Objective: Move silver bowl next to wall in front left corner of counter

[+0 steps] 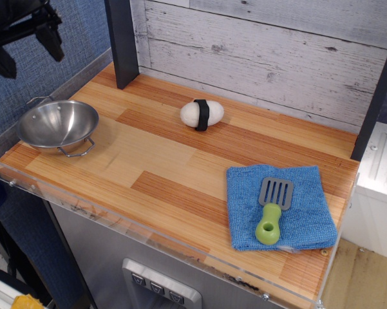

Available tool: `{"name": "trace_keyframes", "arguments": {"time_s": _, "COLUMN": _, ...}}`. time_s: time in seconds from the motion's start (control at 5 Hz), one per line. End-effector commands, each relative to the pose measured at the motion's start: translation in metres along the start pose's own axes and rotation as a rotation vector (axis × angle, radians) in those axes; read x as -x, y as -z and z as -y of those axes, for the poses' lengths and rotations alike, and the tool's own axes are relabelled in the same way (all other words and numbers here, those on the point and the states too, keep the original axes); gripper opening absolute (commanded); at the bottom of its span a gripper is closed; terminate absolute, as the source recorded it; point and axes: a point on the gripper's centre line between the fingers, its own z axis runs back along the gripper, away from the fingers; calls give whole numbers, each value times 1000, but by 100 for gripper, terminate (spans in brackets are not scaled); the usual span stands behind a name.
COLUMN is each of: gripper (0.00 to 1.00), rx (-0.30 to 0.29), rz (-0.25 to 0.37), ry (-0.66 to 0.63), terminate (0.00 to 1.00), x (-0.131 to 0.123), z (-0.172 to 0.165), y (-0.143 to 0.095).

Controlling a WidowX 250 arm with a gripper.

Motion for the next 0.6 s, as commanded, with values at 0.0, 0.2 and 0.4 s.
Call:
{"name": "trace_keyframes", "arguments": {"time_s": 0.0, "gripper": 100, "rx": -10, "rz": 68, "ry": 38, "terminate": 0, "x": 0, "z": 8, "y": -23}}
{"name": "trace_keyframes", "arguments": {"time_s": 0.2, "gripper": 100, "rx": -10, "rz": 68, "ry": 38, "terminate": 0, "x": 0, "z": 8, "y": -23}}
{"name": "trace_keyframes", "arguments": {"time_s": 0.4, "gripper": 100, "rx": -10, "rz": 68, "ry": 38, "terminate": 100, "x": 0, "z": 8, "y": -23}}
